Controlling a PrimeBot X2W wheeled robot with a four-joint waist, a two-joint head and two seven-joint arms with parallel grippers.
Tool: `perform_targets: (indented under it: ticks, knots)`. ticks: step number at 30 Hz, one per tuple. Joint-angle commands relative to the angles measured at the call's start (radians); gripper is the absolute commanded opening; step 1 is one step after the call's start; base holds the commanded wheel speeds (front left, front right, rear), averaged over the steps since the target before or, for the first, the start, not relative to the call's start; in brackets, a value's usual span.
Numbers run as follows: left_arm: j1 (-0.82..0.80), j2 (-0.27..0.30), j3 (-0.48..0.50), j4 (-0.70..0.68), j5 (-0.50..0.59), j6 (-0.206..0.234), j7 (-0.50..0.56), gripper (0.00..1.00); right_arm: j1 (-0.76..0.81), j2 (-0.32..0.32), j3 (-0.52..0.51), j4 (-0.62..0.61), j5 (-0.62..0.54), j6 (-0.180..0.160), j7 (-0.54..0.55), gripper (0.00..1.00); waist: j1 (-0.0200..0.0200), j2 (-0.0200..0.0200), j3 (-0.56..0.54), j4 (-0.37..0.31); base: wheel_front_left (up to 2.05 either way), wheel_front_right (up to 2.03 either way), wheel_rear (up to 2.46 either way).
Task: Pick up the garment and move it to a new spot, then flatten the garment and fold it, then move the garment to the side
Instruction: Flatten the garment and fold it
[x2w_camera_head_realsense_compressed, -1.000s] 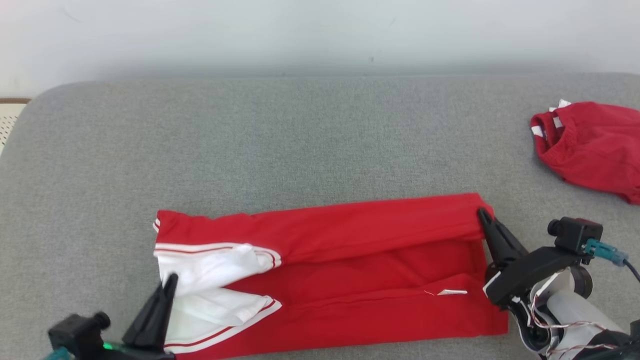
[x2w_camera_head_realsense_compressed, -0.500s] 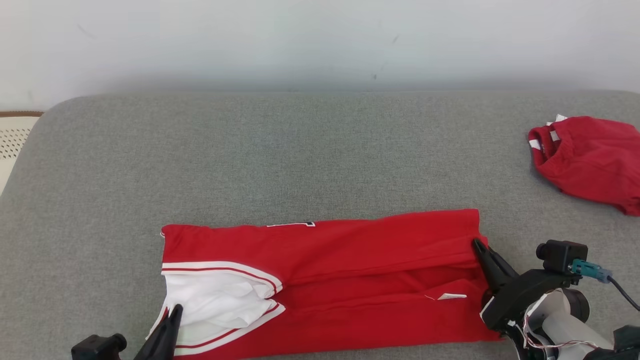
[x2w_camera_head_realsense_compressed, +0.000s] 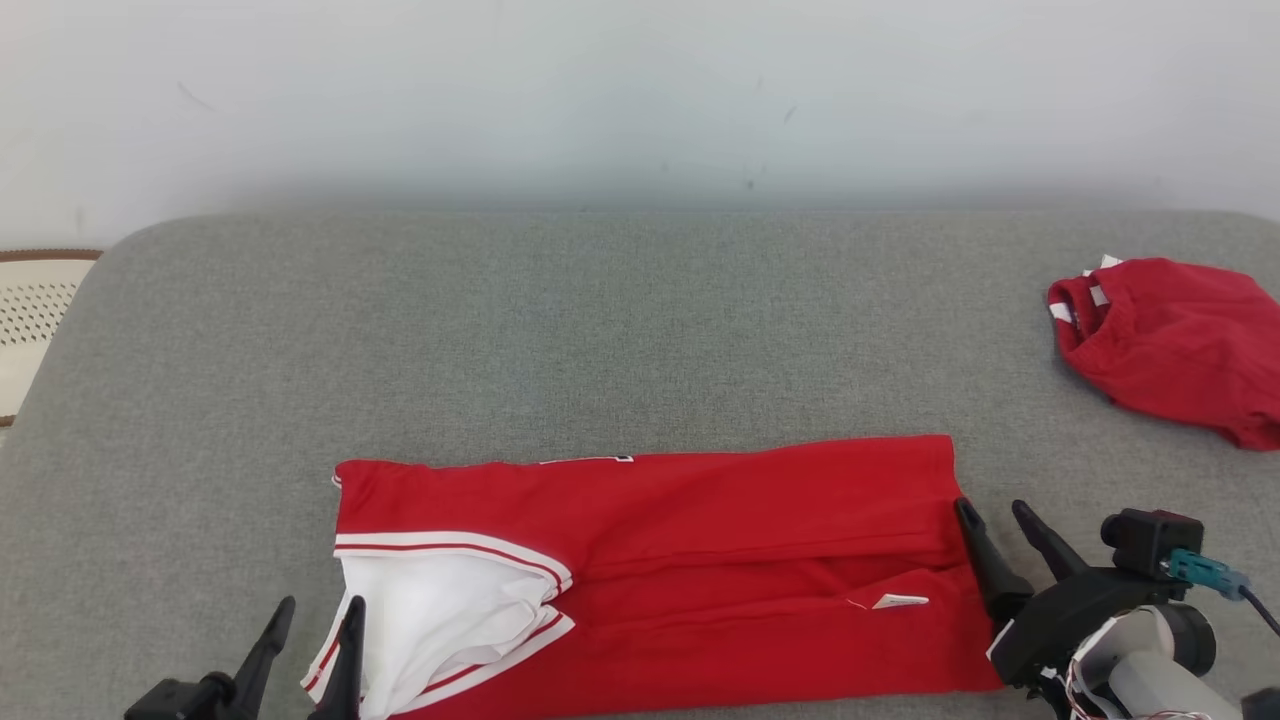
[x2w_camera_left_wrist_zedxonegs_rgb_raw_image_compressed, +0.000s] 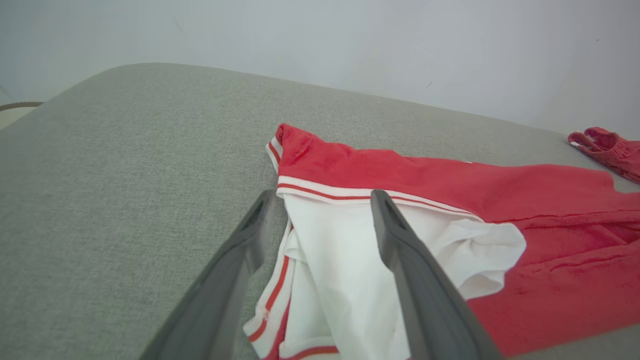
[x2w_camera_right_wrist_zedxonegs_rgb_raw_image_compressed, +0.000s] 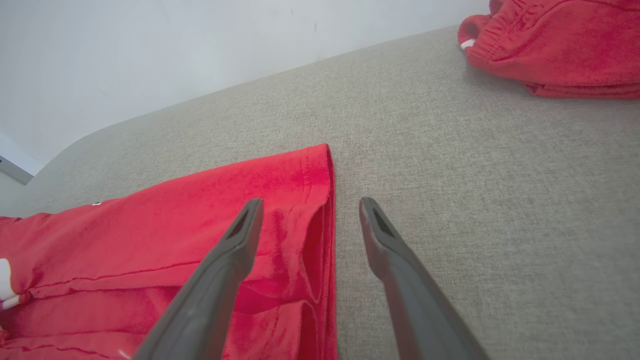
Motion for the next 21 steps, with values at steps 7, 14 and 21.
perform_targets:
  ticks: [7, 14, 21]
  knots:
    - [0.08, -0.039, 0.101, -0.113, 0.11, 0.041, -0.004, 1.0, 0.062, 0.022, -0.113, -0.026, -0.108, 0.0, -0.009, 1.0, 0.0, 0.0, -0.022, 0.0, 0.0, 0.0, 0.0]
    - [0.132, -0.084, 0.163, -0.202, 0.189, 0.064, -0.004, 1.0, 0.097, 0.077, -0.206, -0.023, -0.198, 0.0, -0.01, 1.0, 0.0, 0.0, -0.026, 0.015, 0.0, 0.0, 0.0]
    - [0.154, -0.122, 0.184, -0.219, 0.224, 0.043, -0.004, 1.0, 0.074, 0.143, -0.277, 0.06, -0.266, 0.0, 0.014, 1.0, 0.0, 0.0, -0.028, 0.034, 0.0, 0.0, 0.0]
